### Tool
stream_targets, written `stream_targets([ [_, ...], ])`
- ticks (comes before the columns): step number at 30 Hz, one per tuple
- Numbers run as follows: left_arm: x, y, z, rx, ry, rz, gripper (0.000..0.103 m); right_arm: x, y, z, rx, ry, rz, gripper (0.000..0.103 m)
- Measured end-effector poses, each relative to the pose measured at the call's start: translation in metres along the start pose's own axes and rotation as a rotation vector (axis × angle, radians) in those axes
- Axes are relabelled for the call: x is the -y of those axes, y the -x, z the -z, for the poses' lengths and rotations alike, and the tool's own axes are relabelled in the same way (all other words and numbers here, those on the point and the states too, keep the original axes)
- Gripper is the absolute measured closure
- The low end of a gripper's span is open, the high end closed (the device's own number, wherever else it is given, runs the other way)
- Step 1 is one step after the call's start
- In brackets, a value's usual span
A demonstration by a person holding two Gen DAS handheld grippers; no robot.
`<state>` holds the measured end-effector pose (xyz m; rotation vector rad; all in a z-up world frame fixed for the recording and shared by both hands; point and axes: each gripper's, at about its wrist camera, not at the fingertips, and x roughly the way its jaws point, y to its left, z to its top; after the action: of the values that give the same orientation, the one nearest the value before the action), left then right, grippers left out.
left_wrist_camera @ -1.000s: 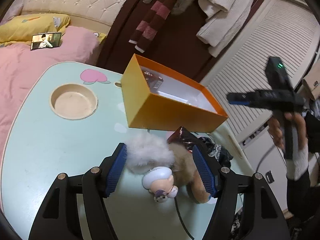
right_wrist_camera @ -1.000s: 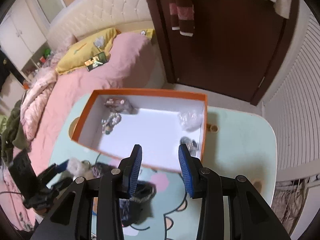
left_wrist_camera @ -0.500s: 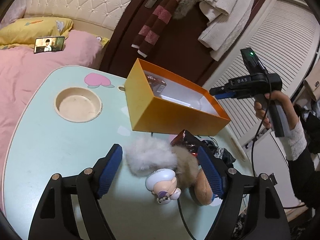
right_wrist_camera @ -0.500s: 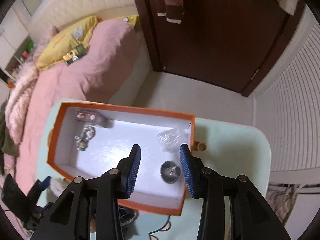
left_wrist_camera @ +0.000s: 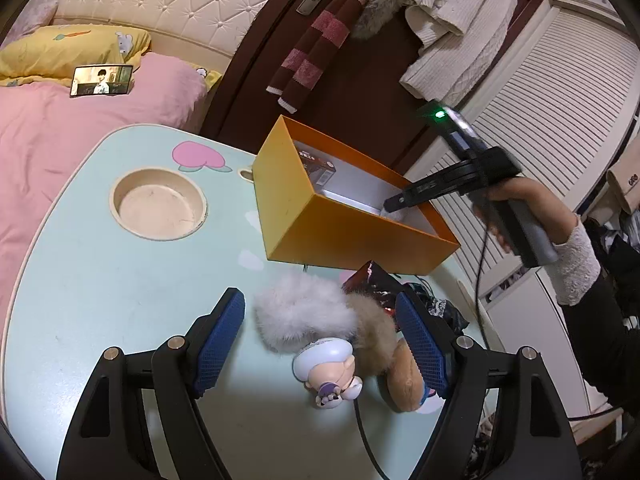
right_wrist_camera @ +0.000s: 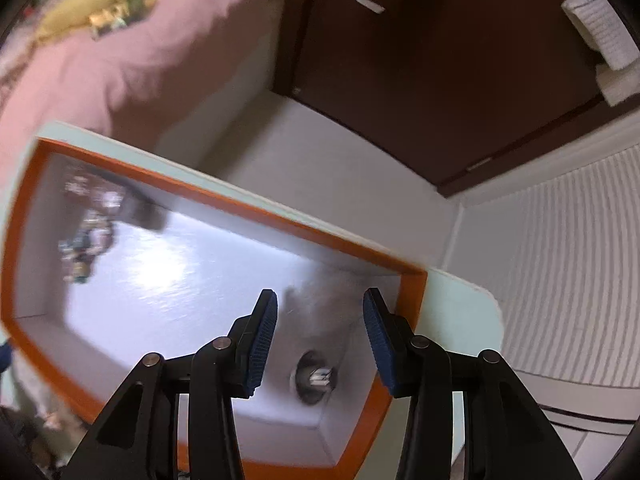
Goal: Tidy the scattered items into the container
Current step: 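Grasp the clear plastic bag inside the box with the right tool, then carry the plastic bag out and set it on the table with the right tool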
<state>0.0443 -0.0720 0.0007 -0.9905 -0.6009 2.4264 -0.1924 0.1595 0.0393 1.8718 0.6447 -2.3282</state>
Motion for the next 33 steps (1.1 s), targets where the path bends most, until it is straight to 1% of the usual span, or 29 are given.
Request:
stream_targets([
  [1, 0.000, 0.000, 0.000, -0.002, 0.001, 0.002, 0.025, -0.002, -0.005, 0.000, -0.011, 0.008, 0.010, 0.062],
  [2, 0.000, -0.001, 0.000, -0.006, 0.003, 0.004, 0.025, -0.004, -0.010, 0.000, -0.020, 0.018, 0.020, 0.069],
  [4, -0.001, -0.001, -0.001, -0.008, 0.009, 0.006, 0.025, -0.008, -0.011, 0.001, 0.013, 0.030, 0.029, 0.071],
  [6, -0.002, 0.000, -0.001, -0.004, 0.015, 0.004, 0.025, -0.006, -0.008, 0.003, 0.035, 0.024, 0.012, 0.075],
  [9, -0.003, 0.000, -0.002, -0.001, 0.025, 0.008, 0.025, 0.000, 0.006, 0.010, 0.070, -0.016, -0.092, 0.075],
  [12, -0.003, 0.000, -0.002, 0.001, 0.027, 0.008, 0.025, 0.004, 0.030, 0.024, 0.143, -0.046, -0.162, 0.075],
  [14, -0.003, 0.000, -0.002, 0.001, 0.026, 0.015, 0.025, 0.007, 0.050, 0.038, 0.204, -0.069, -0.258, 0.075],
  [16, -0.004, 0.001, -0.002, 0.004, 0.033, 0.017, 0.025, 0.005, 0.072, 0.057, 0.263, -0.081, -0.397, 0.075],
  [18, -0.008, 0.003, -0.003, 0.012, 0.054, 0.028, 0.025, 0.000, 0.087, 0.076, 0.296, -0.077, -0.503, 0.075],
  [19, -0.010, 0.004, -0.003, 0.016, 0.070, 0.038, 0.025, -0.003, 0.093, 0.087, 0.307, -0.072, -0.556, 0.074],
  [22, -0.018, 0.004, -0.005, 0.017, 0.118, 0.063, 0.025, -0.016, 0.095, 0.110, 0.310, -0.070, -0.667, 0.074],
  [25, -0.024, 0.006, -0.006, 0.031, 0.156, 0.072, 0.025, -0.025, 0.082, 0.128, 0.307, -0.088, -0.722, 0.074],
  [27, -0.027, 0.008, -0.006, 0.042, 0.173, 0.074, 0.024, -0.034, 0.070, 0.137, 0.302, -0.119, -0.734, 0.074],
  [30, -0.030, 0.008, -0.007, 0.049, 0.194, 0.068, 0.024, -0.031, 0.062, 0.153, 0.319, -0.156, -0.753, 0.074],
  [33, -0.033, 0.008, -0.007, 0.057, 0.209, 0.058, 0.024, -0.029, 0.057, 0.166, 0.338, -0.166, -0.759, 0.073],
])
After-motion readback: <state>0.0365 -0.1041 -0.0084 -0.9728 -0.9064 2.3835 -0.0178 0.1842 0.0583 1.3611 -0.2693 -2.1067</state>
